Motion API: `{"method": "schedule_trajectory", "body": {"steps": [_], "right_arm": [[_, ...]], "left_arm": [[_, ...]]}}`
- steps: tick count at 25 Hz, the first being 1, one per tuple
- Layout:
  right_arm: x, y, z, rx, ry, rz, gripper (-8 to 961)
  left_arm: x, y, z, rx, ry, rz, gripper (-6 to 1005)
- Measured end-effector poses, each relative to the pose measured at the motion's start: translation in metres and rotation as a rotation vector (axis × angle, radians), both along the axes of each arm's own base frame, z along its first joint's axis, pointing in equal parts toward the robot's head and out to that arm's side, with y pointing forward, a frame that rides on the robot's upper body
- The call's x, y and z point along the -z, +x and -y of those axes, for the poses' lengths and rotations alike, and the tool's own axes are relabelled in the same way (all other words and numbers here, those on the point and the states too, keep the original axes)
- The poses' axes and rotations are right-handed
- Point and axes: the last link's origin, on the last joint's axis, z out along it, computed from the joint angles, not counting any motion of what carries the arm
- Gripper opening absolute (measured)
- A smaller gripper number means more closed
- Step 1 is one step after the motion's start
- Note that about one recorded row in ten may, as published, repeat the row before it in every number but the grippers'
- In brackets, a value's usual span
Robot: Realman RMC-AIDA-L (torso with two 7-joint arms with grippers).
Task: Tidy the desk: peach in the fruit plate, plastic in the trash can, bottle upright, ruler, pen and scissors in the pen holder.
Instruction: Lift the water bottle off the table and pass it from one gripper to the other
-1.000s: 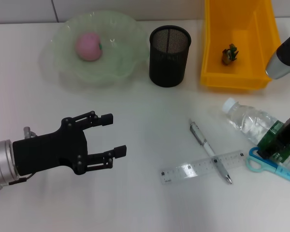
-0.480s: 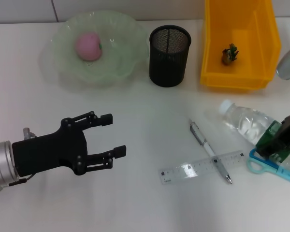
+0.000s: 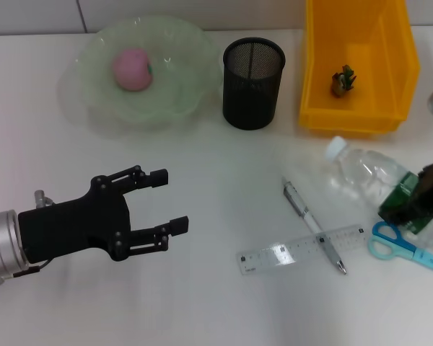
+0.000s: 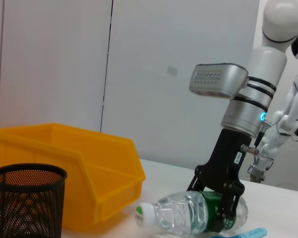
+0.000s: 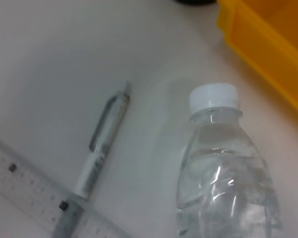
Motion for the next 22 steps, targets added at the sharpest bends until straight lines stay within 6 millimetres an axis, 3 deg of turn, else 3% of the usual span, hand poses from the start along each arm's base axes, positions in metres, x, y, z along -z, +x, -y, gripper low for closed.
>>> {"method": "schedule_trajectory", "body": {"steps": [13,22], "right_arm": [[-0.020,0.013,0.022,-0.117,0.135,-0.263,763],[-0.037,0.003,0.038,-0.321,0.228,-0.553,764]], "left_arm": [[-0.003,0.006,-0.003,0.006,0.022,0.040,814],[-0.020,0.022,-0.013,-0.110,0.108,0.334,815]]}}
